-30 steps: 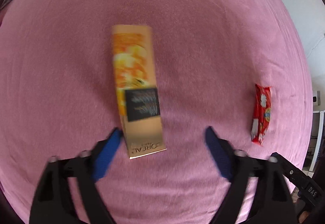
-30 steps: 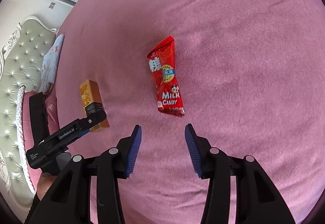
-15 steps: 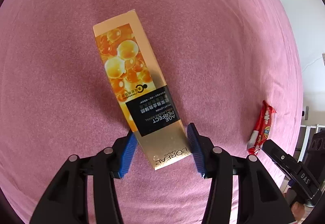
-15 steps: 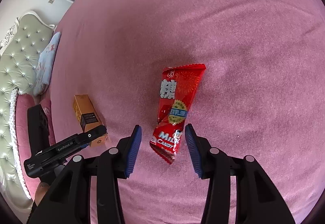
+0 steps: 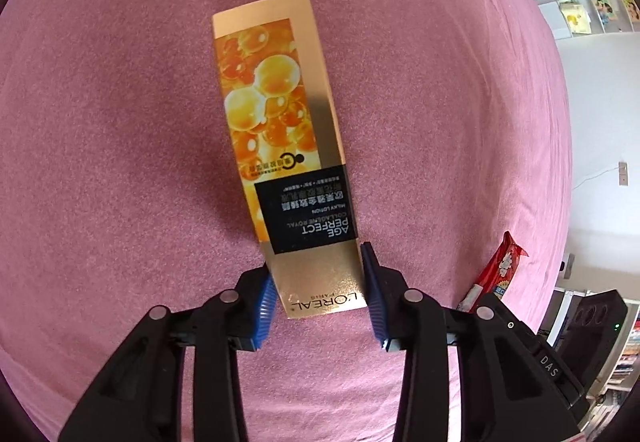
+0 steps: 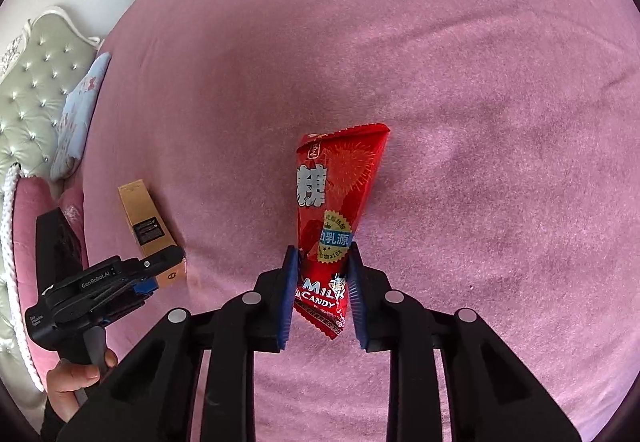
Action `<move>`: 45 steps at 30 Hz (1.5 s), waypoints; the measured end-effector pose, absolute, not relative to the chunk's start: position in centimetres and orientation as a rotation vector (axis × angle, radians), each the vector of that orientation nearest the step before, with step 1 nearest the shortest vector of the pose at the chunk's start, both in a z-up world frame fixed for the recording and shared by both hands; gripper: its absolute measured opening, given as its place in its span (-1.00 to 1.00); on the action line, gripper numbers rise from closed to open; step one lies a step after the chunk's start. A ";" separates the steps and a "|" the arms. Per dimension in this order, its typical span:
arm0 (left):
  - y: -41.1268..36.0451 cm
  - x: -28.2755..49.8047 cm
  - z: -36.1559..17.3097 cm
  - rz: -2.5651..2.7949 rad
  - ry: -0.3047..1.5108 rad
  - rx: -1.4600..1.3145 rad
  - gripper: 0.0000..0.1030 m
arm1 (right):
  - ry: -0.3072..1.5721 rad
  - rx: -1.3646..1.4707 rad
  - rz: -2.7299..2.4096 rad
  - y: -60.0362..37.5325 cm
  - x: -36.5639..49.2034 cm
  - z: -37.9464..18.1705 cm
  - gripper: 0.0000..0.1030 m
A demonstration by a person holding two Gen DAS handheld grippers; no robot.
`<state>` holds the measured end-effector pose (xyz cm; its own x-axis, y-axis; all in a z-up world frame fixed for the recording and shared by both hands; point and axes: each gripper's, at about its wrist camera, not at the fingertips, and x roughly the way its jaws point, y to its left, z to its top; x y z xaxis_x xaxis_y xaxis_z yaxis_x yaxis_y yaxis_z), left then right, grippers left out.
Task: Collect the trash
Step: 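Carry the gold box and red candy wrapper over the yellow bin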
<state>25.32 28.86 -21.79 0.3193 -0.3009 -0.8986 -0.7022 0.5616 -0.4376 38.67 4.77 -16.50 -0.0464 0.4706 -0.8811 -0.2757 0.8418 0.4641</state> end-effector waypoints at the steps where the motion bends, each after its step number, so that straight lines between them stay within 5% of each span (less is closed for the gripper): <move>1: 28.1 24.9 -21.5 0.333 1.260 -0.979 -0.26 | 1.495 0.161 0.612 4.8 38.4 -16.3 -0.55; 15: 22.7 20.2 -13.0 0.233 1.174 -0.722 -0.26 | 1.484 0.280 0.620 -1.0 31.5 -11.9 -0.56; 33: 2.9 5.1 -6.5 -0.107 1.300 -0.574 -0.26 | 1.414 0.453 0.447 -18.4 11.7 -4.8 -0.56; 45: -12.9 3.0 -6.0 -0.385 1.398 -0.366 -0.26 | 1.330 0.673 0.193 -34.0 1.7 -3.8 -0.55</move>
<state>2.98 -12.87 -6.01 0.1304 -0.4679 -0.8741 0.0450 0.8835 -0.4662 1.74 -33.99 -3.78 0.2546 0.4976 -0.8292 0.2417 0.7975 0.5528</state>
